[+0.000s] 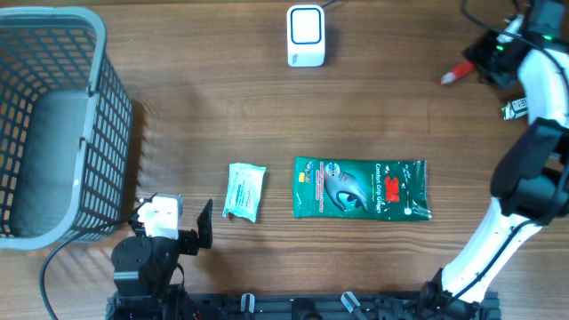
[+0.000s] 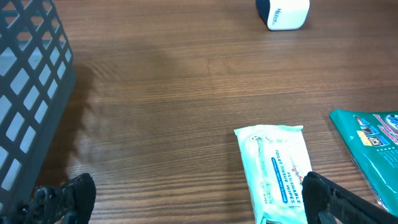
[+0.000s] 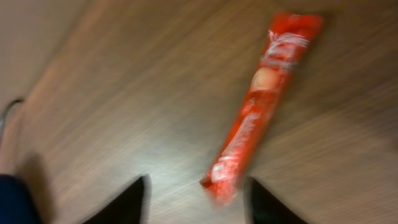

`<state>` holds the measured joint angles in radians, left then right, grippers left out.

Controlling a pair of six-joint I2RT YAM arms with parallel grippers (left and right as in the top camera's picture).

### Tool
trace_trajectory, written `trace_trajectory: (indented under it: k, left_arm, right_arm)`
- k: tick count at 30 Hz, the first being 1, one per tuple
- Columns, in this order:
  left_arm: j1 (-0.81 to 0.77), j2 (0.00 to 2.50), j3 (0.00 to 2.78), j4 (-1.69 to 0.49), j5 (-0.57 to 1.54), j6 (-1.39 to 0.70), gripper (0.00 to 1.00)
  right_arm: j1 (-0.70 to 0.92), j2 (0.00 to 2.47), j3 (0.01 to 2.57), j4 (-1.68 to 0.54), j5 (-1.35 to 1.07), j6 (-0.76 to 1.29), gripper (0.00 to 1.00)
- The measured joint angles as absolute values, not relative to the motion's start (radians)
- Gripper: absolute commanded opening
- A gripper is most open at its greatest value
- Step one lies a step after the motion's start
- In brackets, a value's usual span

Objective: Scan the item barcode
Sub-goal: 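Reach the right gripper to the white-green wet-wipes pack and grasp it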

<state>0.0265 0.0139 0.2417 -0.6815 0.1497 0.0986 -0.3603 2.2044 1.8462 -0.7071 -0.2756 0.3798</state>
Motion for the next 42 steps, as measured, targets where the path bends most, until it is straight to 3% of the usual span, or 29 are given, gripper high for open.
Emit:
trace_trajectory:
  k: [3, 4, 5, 14, 20, 24, 30, 35, 38, 42]
  left_arm:
    - [0.027, 0.014, 0.242, -0.682, 0.15, 0.098, 1.0]
    - [0.027, 0.014, 0.242, -0.682, 0.15, 0.099, 1.0]
    - [0.027, 0.014, 0.242, -0.681, 0.15, 0.098, 1.0]
    - [0.027, 0.014, 0.242, -0.681, 0.15, 0.098, 1.0]
    - [0.027, 0.014, 0.242, -0.682, 0.15, 0.098, 1.0]
    - [0.027, 0.014, 0.242, -0.682, 0.15, 0.098, 1.0]
    - [0.027, 0.014, 0.242, -0.682, 0.15, 0.099, 1.0]
    - [0.027, 0.014, 0.242, -0.681, 0.149, 0.098, 1.0]
    - [0.027, 0.014, 0.242, -0.682, 0.15, 0.098, 1.0]
    - [0.027, 0.014, 0.242, -0.682, 0.15, 0.098, 1.0]
  right_arm:
    - [-0.379, 2.204, 1.846, -0.741, -0.294, 0.328, 0.86]
    - [-0.374, 2.201, 1.846, -0.748, -0.304, 0.321, 0.96]
    - [-0.368, 2.194, 1.845, -0.755, -0.315, 0.313, 0.98]
    - [-0.22, 1.831, 1.843, -1.056, -0.308, 0.32, 1.0]
    - [0.135, 1.799, 1.764, -1.253, -0.28, 0.316, 1.0]
    - [0.399, 1.803, 1.616, -1.166, -0.28, 0.394, 1.0]
    - [0.664, 1.816, 1.302, -0.746, -0.306, 0.628, 0.94]
    - [0.727, 1.852, 1.146, -0.365, -0.467, 0.712, 0.94]
    - [0.756, 1.889, 1.142, -0.318, -0.52, 0.753, 0.93]
    - [0.778, 1.964, 1.142, -0.303, -0.565, 0.811, 0.82]
